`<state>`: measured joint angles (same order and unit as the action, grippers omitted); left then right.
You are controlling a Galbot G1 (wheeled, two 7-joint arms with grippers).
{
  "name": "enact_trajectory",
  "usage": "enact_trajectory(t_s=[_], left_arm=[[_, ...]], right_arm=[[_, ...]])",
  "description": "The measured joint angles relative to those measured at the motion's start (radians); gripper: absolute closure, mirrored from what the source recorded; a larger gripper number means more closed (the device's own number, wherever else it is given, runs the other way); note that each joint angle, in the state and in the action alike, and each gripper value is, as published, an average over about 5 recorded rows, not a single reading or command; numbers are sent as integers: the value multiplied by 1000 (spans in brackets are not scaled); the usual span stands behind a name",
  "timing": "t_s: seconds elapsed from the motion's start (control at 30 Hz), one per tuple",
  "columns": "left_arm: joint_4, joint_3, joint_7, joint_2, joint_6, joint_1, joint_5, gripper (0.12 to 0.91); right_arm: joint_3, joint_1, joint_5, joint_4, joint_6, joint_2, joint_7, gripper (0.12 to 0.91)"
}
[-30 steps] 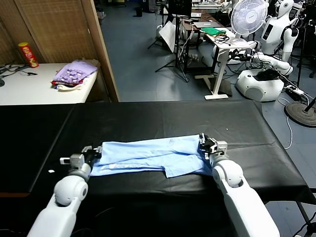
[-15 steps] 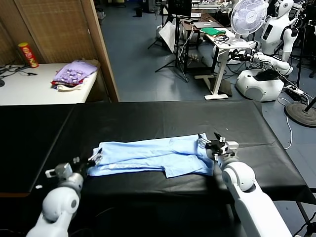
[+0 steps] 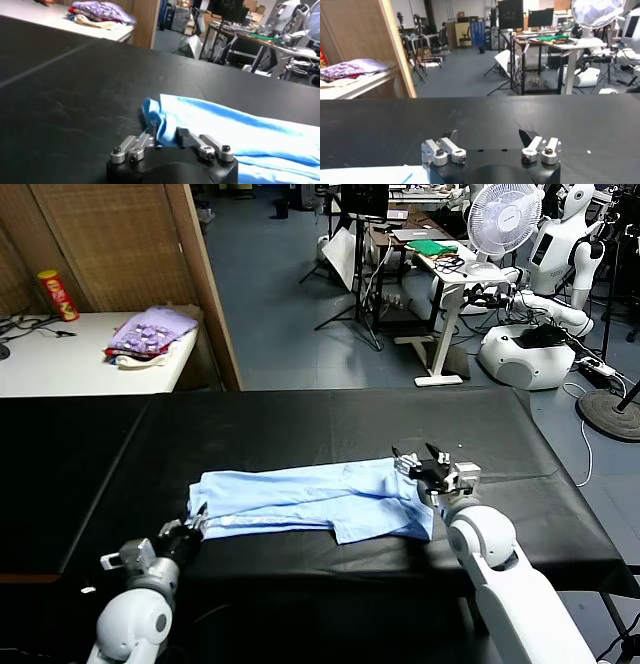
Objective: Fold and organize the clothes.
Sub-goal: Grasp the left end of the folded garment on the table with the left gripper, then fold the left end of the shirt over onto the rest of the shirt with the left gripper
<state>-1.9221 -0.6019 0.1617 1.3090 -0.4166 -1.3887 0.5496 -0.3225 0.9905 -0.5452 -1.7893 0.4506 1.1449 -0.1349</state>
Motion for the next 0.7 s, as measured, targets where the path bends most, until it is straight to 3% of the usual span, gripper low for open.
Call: enact_trajectory(t_s=[0.1, 0.2, 0.33, 0.53, 0.7], left_arm=[[12, 1, -11, 9, -8, 7, 15, 868], [23, 1, -35, 5, -2, 9, -13, 877], [41, -12, -74, -27, 33, 6, -143, 875], [72, -89, -86, -168, 68, -21, -363, 876], [72, -162, -86, -306, 70, -51, -452, 876]], right_arm=[[-8, 7, 1, -11, 4, -2, -1, 227], [-19, 15, 1, -26, 13, -2, -7, 227], [-39, 28, 0, -51, 25, 1, -12, 227], [-55, 48, 0, -82, 34, 13, -16, 227], [-61, 67, 2, -107, 41, 23, -23, 227]])
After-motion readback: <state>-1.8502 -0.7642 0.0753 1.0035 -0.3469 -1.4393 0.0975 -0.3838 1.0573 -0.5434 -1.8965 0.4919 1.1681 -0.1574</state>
